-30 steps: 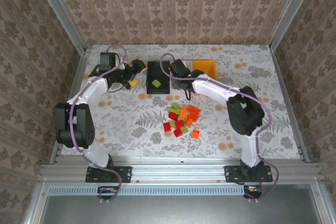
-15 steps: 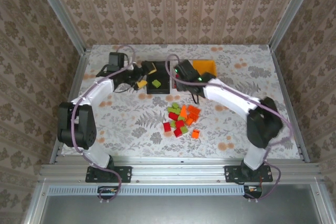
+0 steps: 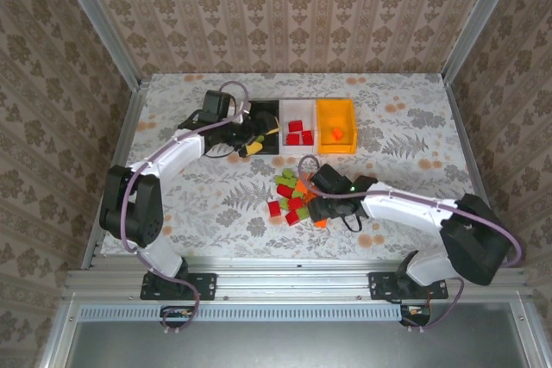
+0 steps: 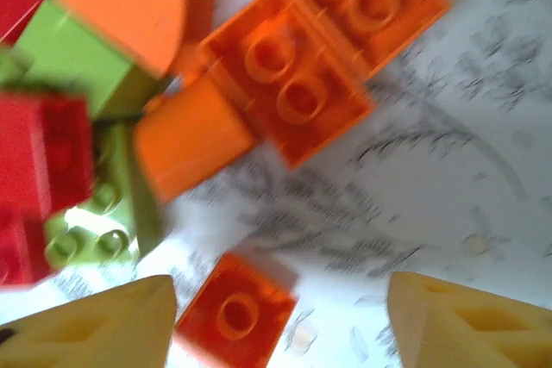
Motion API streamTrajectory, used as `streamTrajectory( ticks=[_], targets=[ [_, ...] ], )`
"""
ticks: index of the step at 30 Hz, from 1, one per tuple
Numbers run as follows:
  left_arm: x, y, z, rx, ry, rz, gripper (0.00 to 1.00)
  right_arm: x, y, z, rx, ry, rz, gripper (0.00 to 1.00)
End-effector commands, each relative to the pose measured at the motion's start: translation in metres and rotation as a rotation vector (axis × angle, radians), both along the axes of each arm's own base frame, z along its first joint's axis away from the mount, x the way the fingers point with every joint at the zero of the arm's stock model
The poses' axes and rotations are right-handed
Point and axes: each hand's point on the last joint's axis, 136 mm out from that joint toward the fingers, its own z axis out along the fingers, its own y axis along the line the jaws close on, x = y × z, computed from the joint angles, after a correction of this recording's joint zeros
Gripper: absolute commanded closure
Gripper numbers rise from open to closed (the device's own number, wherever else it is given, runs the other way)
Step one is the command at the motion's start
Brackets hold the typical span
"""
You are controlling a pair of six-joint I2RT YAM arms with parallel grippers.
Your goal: Sort the legos into containers by color
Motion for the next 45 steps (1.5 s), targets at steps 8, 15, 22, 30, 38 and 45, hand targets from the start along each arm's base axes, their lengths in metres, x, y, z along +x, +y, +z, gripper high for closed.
streamTrajectory(
  ticks=[8, 15, 22, 30, 38, 45],
  targets=[
    [0.004, 0.005, 0.001, -0.003, -0.007, 0.012, 0.02, -0.019, 0.006, -0.015, 0.066, 0.048, -0.239, 0.29],
    [0.004, 0.004, 0.002, -0.004, -0.007, 0.011, 0.02, -0.012, -0.005, -0.037, -0.048, 0.031, -0.261, 0.44],
    [0.004, 0.004, 0.000, -0.002, -0.003, 0.009, 0.02, -0.004, -0.021, -0.035, -0.130, -0.035, -0.249, 0.59],
    [0.005, 0.004, -0.004, 0.002, 0.004, 0.008, 0.02, 0.048, -0.023, 0.034, -0.149, -0.225, -0.198, 0.64],
    [-0.002, -0.009, -0.013, -0.004, 0.031, -0.033, 0.02, 0.178, -0.047, 0.097, -0.076, -0.343, -0.331, 0.63],
    [-0.006, -0.014, -0.017, 0.005, 0.042, -0.047, 0.02, 0.250, -0.056, 0.067, -0.057, -0.234, -0.374, 0.62]
  ],
)
